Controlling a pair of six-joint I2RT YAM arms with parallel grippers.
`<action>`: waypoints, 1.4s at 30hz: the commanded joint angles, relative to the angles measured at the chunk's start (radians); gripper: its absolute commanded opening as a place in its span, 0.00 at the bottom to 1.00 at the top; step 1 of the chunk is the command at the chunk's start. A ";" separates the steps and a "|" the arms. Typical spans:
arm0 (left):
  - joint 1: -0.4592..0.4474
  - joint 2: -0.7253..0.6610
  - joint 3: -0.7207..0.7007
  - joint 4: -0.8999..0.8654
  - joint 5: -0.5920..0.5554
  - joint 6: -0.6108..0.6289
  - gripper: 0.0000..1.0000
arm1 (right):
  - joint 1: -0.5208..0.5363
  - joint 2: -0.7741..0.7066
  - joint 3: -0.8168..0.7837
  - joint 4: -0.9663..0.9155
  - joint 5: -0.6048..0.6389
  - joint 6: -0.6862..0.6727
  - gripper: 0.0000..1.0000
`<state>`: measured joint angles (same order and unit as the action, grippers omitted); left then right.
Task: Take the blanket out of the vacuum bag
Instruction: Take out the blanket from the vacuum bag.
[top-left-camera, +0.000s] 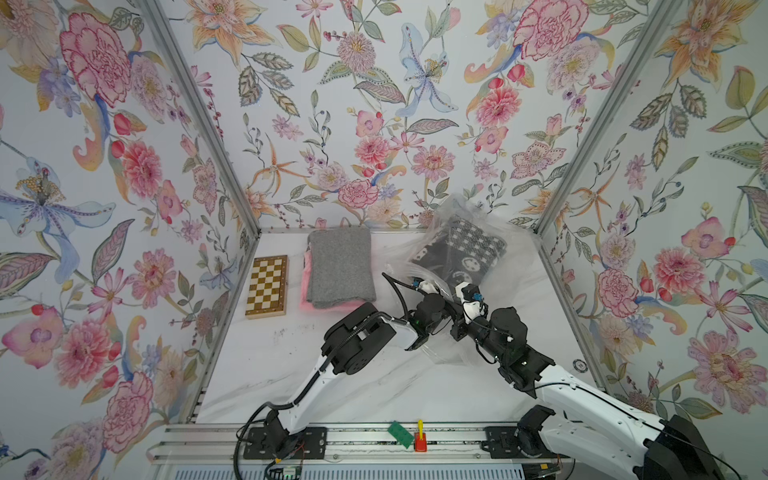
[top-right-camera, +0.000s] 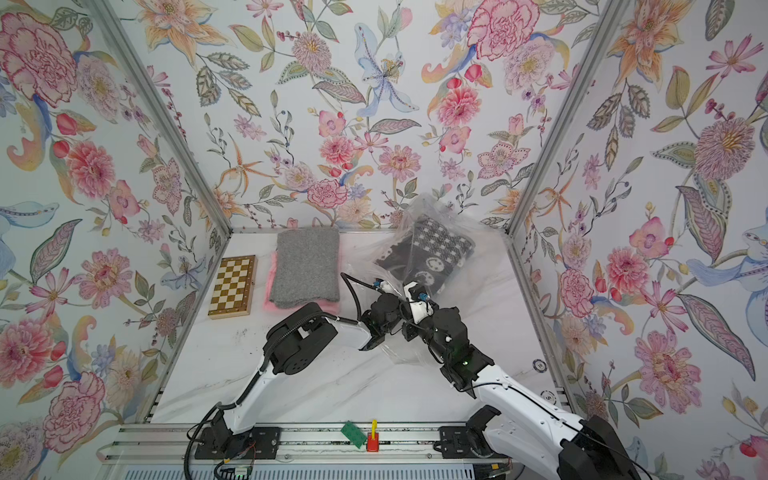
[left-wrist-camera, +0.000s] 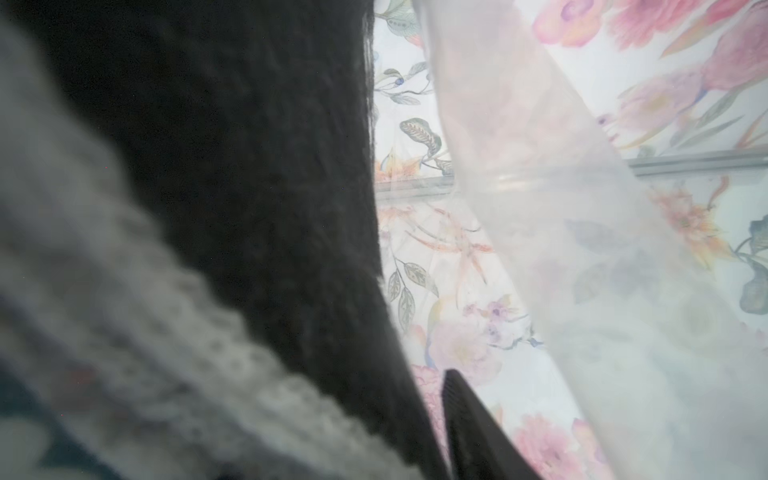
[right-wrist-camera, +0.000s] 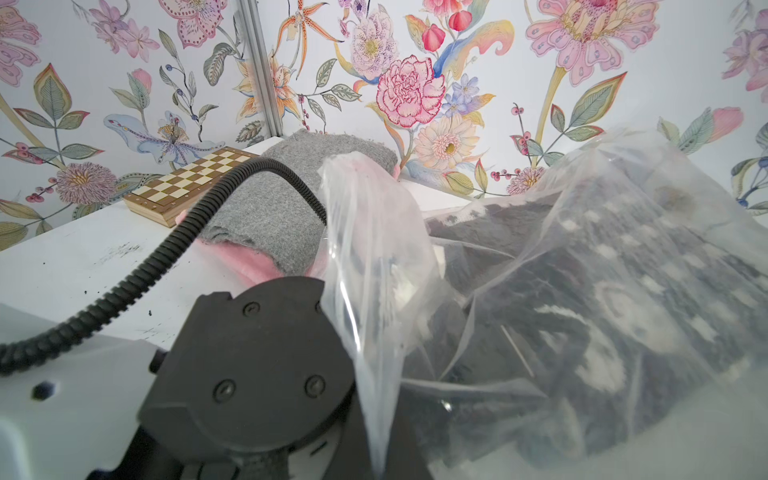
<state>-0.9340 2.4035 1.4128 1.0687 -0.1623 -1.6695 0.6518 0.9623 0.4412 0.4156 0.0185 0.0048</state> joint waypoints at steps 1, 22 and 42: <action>0.021 0.017 0.035 -0.067 -0.036 0.035 0.33 | 0.023 -0.003 -0.009 0.043 -0.106 0.010 0.00; 0.083 -0.195 -0.072 -0.169 0.115 0.232 0.00 | 0.001 0.028 0.110 -0.020 0.093 0.010 0.00; -0.155 -0.398 -0.586 0.069 -0.021 0.077 0.12 | -0.047 0.044 0.114 -0.033 0.098 0.013 0.00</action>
<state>-1.0733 1.9877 0.8547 1.0267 -0.1387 -1.5898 0.6136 1.0168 0.5617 0.3847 0.1135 0.0151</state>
